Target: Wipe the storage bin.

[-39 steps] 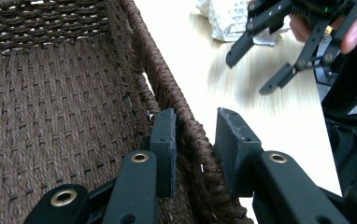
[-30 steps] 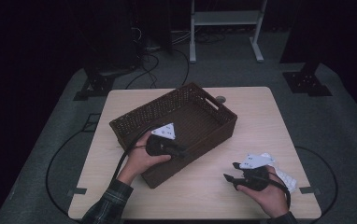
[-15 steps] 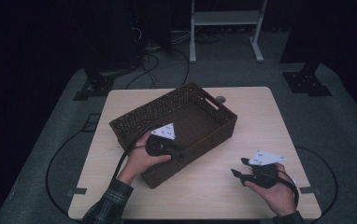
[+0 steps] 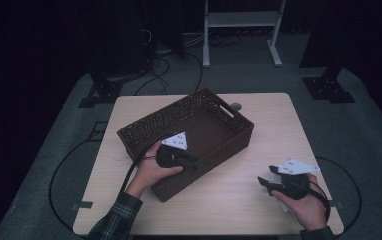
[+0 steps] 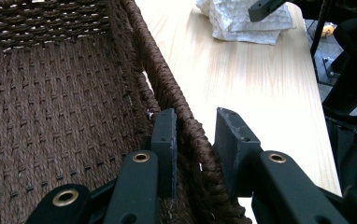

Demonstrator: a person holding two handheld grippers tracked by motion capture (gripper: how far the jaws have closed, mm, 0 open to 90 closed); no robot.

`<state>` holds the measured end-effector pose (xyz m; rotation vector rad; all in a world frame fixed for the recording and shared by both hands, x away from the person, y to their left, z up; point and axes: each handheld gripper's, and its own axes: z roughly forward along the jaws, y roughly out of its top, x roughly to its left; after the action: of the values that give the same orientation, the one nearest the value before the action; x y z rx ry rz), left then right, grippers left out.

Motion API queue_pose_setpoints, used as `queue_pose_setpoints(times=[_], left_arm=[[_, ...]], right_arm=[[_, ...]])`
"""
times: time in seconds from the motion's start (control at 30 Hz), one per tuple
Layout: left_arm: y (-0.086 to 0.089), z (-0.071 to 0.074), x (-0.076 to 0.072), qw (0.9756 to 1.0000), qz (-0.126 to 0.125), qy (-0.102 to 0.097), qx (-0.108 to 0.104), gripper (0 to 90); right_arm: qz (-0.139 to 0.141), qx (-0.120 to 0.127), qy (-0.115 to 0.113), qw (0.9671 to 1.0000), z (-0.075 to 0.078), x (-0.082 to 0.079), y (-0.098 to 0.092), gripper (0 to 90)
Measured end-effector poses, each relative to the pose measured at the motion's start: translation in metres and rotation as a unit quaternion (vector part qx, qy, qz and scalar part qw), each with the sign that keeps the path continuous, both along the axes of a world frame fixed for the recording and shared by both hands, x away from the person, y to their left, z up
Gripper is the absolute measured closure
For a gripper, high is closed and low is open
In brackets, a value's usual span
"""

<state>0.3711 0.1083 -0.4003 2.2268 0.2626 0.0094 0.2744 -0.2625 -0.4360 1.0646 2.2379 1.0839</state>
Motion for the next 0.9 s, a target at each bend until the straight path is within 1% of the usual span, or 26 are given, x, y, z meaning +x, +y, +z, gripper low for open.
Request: queue_pose_setpoints(times=[0.13, 0.27, 0.3, 0.33, 0.43, 0.47, 0.5, 0.63, 0.8, 0.83, 0.9], left_arm=[[0.000, 0.000, 0.000, 1.0000, 0.000, 0.000, 0.000, 68.8], [0.000, 0.000, 0.000, 1.0000, 0.000, 0.001, 0.000, 68.8], [0.000, 0.000, 0.000, 1.0000, 0.000, 0.001, 0.000, 68.8], [0.000, 0.000, 0.000, 1.0000, 0.000, 0.001, 0.000, 68.8], [0.000, 0.000, 0.000, 1.0000, 0.000, 0.002, 0.000, 68.8], [0.000, 0.000, 0.000, 1.0000, -0.001, 0.002, 0.000, 68.7], [0.000, 0.000, 0.000, 1.0000, -0.001, 0.002, 0.000, 68.7], [0.000, 0.000, 0.000, 1.0000, -0.001, 0.003, 0.000, 68.7], [0.000, 0.000, 0.000, 1.0000, -0.002, 0.003, 0.000, 69.1], [0.000, 0.000, 0.000, 1.0000, -0.002, 0.003, 0.000, 69.1], [0.000, 0.000, 0.000, 1.0000, -0.002, 0.003, 0.000, 69.1]], right_arm=[[-0.010, -0.001, -0.004, 0.9999, 0.001, 0.000, -0.007, 40.4], [-0.026, -0.001, -0.006, 0.9996, 0.002, 0.000, -0.017, 40.4], [-0.026, -0.001, -0.006, 0.9996, 0.002, 0.000, -0.017, 40.4], [-0.032, -0.001, -0.009, 0.9995, 0.002, 0.000, -0.021, 40.4], [-0.037, 0.000, -0.010, 0.9992, 0.003, 0.000, -0.025, 40.2], [-0.044, -0.001, -0.012, 0.9989, 0.003, 0.000, -0.029, 40.1], [-0.044, -0.001, -0.012, 0.9989, 0.003, 0.000, -0.029, 40.1], [-0.061, 0.006, -0.004, 0.9981, 0.000, 0.001, -0.041, 39.6], [-0.070, 0.007, 0.005, 0.9975, -0.007, 0.004, -0.048, 38.9], [-0.074, 0.005, 0.011, 0.9972, -0.011, 0.006, -0.052, 38.1], [-0.074, 0.004, 0.013, 0.9972, -0.012, 0.006, -0.053, 36.8]])
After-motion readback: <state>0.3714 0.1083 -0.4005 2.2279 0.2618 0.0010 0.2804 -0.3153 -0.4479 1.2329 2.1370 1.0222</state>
